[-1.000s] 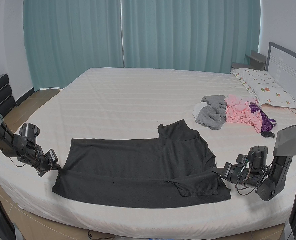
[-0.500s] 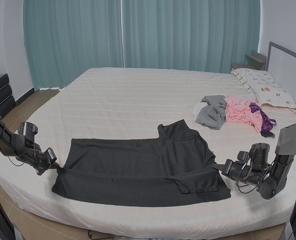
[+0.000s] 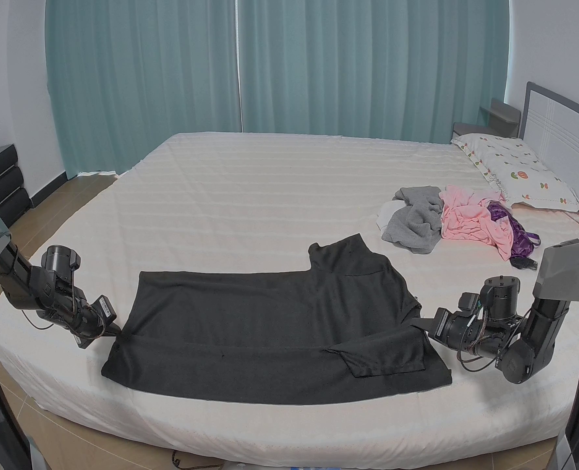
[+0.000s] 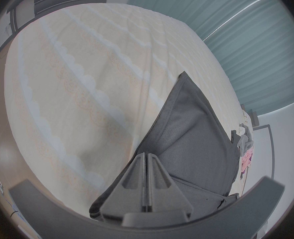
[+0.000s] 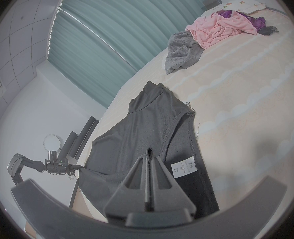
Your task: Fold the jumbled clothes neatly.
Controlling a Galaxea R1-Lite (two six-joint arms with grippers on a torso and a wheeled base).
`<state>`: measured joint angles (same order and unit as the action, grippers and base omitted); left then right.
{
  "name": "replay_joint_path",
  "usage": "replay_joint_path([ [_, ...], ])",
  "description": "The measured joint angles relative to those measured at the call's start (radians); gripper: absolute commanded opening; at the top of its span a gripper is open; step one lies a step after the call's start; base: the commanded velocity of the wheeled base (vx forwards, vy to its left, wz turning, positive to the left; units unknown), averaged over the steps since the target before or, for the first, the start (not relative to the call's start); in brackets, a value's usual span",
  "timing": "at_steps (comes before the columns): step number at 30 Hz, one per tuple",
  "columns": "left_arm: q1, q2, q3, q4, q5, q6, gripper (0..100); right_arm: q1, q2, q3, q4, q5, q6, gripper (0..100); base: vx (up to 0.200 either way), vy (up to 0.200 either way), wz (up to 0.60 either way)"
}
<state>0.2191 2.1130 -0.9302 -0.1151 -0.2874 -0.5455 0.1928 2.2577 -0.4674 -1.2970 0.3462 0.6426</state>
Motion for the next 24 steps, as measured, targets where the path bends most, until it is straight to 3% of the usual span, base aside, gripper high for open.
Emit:
replay_joint_path([
  [2,0.000,0.005,-0.001,0.000,-0.002,-0.001,0,0.000,0.006,-0.005,0.001,0.000,0.000,0,0.000,0.000,0.00],
  [3,0.000,0.007,-0.001,0.000,-0.003,-0.001,100,0.000,0.010,-0.006,0.001,0.000,0.000,100,0.000,0.000,0.00],
  [13,0.002,0.001,0.008,0.001,-0.011,-0.001,100,0.005,-0.031,0.033,-0.029,-0.010,0.018,100,0.000,0.000,0.00],
  [17,0.019,-0.050,0.028,0.004,-0.063,-0.006,100,0.022,-0.089,0.094,-0.031,-0.023,0.043,100,0.000,0.000,0.00],
  [24,0.058,-0.194,0.158,0.004,-0.164,-0.004,100,0.101,-0.175,0.215,-0.044,-0.113,0.182,100,0.000,0.000,0.00],
])
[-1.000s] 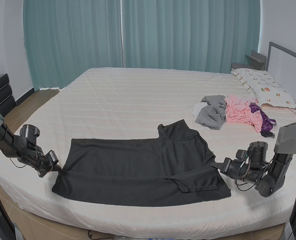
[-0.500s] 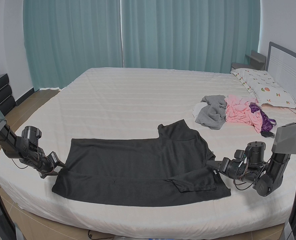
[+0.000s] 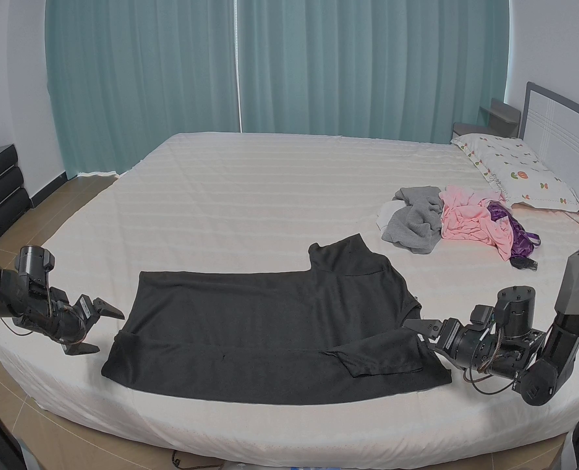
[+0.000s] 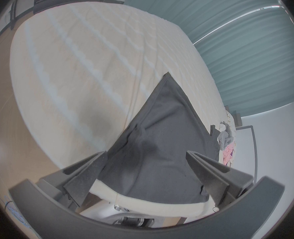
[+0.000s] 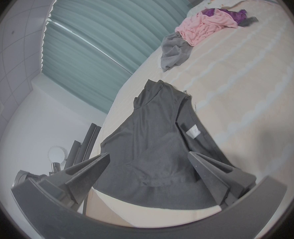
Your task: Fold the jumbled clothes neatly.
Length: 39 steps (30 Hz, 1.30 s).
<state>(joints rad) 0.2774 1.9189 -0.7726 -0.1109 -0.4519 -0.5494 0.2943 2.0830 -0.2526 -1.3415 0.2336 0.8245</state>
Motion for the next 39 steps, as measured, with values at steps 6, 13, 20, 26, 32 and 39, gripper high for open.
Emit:
replay_joint_path([
  [6,0.013,-0.084,0.099,-0.004,-0.040,0.000,100,0.046,-0.018,0.078,-0.091,-0.044,0.051,100,0.000,0.000,0.00],
  [13,0.016,-0.133,0.157,-0.004,-0.084,0.001,100,0.056,0.006,0.175,-0.210,-0.047,0.067,100,-0.143,0.000,0.00],
  [20,0.017,-0.143,0.169,-0.005,-0.089,0.001,100,0.060,0.035,0.192,-0.211,-0.048,0.089,100,-0.029,0.000,0.00],
  [26,0.017,-0.143,0.159,-0.004,-0.088,-0.011,100,0.087,0.043,0.179,-0.211,-0.052,0.096,100,0.000,0.000,0.00],
  [32,0.017,-0.140,0.151,-0.005,-0.088,-0.041,100,0.106,0.044,0.153,-0.212,-0.115,0.098,100,0.000,0.100,0.00],
  [39,0.017,-0.141,0.148,-0.005,-0.088,-0.052,100,0.147,0.051,0.123,-0.211,-0.149,0.111,100,0.000,0.200,0.00],
])
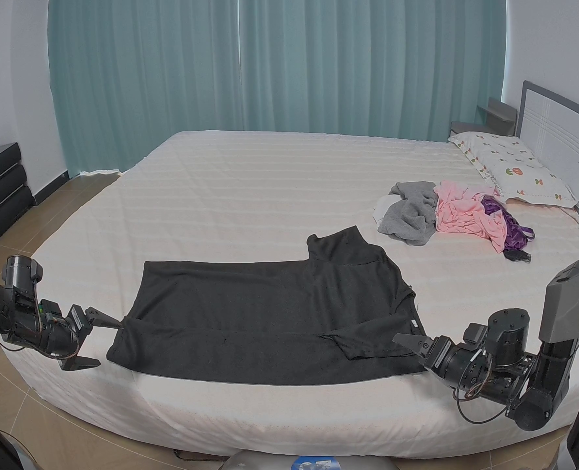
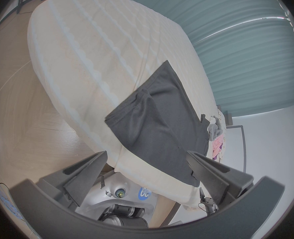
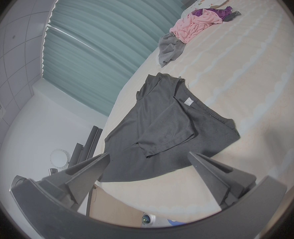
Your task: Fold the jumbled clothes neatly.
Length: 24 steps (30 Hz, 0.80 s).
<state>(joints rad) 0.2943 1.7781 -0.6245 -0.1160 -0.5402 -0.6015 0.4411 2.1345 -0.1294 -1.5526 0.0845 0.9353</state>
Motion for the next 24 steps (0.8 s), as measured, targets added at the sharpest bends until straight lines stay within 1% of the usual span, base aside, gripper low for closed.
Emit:
replay_joint_path([
  [2,0.001,0.000,0.000,0.000,0.000,0.000,100,0.005,0.009,-0.008,0.000,-0.004,0.000,100,0.000,0.200,0.00],
  [4,0.002,0.001,0.000,0.000,0.000,0.000,100,0.008,0.018,-0.017,0.000,-0.009,0.001,100,0.000,0.000,0.00],
  [10,0.002,0.009,-0.007,0.000,0.001,0.000,100,0.014,0.048,-0.044,0.000,-0.034,0.056,100,0.000,0.000,0.00],
  [14,0.001,0.014,-0.009,-0.001,0.001,0.001,100,0.017,0.074,-0.055,0.000,-0.046,0.062,100,0.000,0.000,0.00],
  [20,0.001,0.024,-0.011,-0.002,0.000,0.003,100,0.011,0.120,-0.090,0.000,-0.103,0.064,100,0.000,0.000,0.00],
  [24,0.001,0.028,-0.011,-0.002,0.000,0.007,100,0.002,0.137,-0.100,0.000,-0.108,0.076,100,0.000,0.000,0.00],
])
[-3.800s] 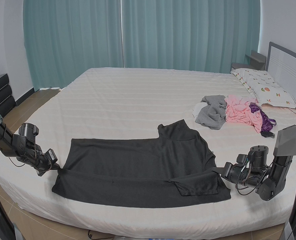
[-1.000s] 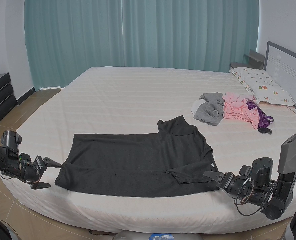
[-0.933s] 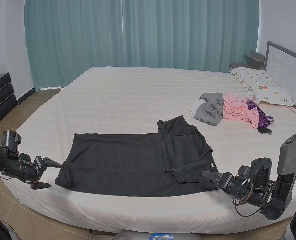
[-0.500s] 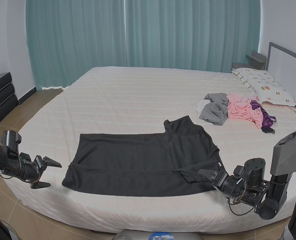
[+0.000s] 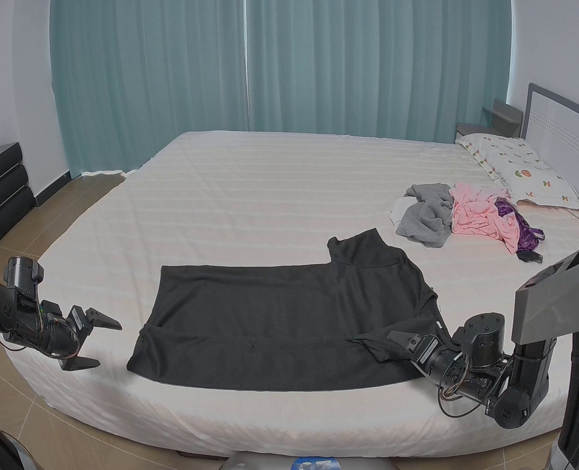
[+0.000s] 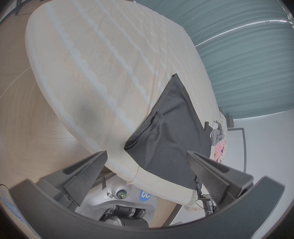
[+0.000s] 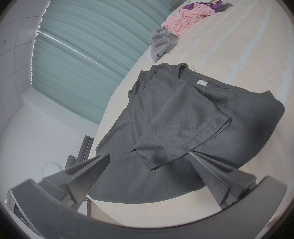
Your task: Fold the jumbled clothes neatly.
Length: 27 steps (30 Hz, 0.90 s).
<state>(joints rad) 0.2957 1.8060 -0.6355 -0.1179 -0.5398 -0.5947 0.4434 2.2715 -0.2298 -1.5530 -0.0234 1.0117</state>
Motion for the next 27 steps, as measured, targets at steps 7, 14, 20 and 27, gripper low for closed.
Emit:
replay_joint_path([
  [7,0.000,0.006,0.001,0.000,0.000,0.002,100,-0.011,0.016,0.001,0.000,-0.011,0.009,100,0.000,0.000,0.00],
  [14,-0.001,0.007,0.003,0.000,0.000,0.004,100,-0.013,0.040,-0.008,0.000,-0.035,0.009,100,0.000,0.000,0.00],
  [20,-0.001,0.009,0.005,0.000,0.000,0.004,100,-0.022,0.051,-0.020,0.000,-0.039,0.010,0,0.000,0.000,0.00],
  [27,-0.001,0.009,0.007,0.000,0.001,0.005,100,-0.034,0.051,-0.025,0.000,-0.054,0.010,0,0.000,0.000,0.00],
])
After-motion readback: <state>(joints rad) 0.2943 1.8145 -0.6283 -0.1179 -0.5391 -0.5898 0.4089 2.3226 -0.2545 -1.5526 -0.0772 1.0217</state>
